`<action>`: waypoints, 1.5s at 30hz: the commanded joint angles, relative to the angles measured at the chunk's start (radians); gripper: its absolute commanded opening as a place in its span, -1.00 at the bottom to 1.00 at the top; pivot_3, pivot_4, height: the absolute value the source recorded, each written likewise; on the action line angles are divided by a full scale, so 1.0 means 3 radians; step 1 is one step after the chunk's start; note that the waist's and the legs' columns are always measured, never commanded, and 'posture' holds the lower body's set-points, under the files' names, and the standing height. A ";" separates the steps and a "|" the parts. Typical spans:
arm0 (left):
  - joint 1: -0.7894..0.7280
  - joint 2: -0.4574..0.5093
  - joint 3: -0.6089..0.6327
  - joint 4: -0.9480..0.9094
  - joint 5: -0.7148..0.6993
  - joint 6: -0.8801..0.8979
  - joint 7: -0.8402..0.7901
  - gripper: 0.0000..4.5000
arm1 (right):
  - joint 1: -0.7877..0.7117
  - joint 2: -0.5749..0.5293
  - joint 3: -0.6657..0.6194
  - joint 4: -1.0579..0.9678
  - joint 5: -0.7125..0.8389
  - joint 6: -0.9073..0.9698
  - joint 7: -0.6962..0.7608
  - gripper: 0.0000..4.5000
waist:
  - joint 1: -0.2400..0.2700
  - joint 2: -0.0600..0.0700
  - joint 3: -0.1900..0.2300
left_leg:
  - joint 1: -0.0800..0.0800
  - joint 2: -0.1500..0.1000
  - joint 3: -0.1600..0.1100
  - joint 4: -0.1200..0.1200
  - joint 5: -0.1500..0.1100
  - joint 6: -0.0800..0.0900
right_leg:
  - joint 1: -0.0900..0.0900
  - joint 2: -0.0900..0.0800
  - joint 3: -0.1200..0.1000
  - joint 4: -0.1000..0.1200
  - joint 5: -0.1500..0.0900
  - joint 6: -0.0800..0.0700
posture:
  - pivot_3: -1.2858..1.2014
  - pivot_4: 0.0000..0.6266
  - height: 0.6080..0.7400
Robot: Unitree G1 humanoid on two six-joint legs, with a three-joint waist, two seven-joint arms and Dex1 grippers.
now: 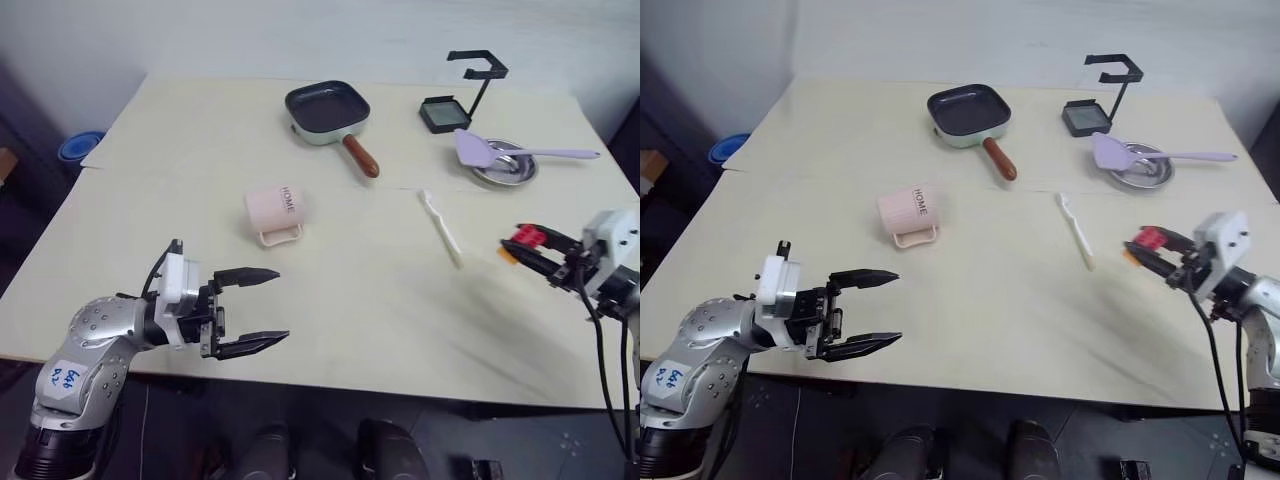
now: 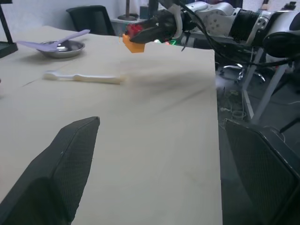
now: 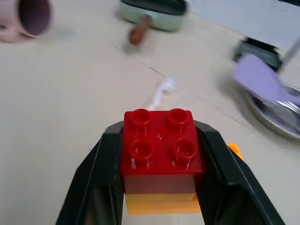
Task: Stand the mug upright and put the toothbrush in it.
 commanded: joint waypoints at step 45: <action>-0.2106 -0.0135 -0.1415 0.1508 0.2247 0.1174 0.1192 1.00 | 0.1311 0.0924 0.0694 -0.1543 0.0088 -0.0919 0.0064 0.99 | 0.0073 -0.0002 0.0006 | 0.0016 0.0000 0.0031 0.0005 -0.0024 0.0017 | -0.0001 0.0005 0.0038 -0.0008 0.0009 0.0015 | 0.03 -0.52 1.00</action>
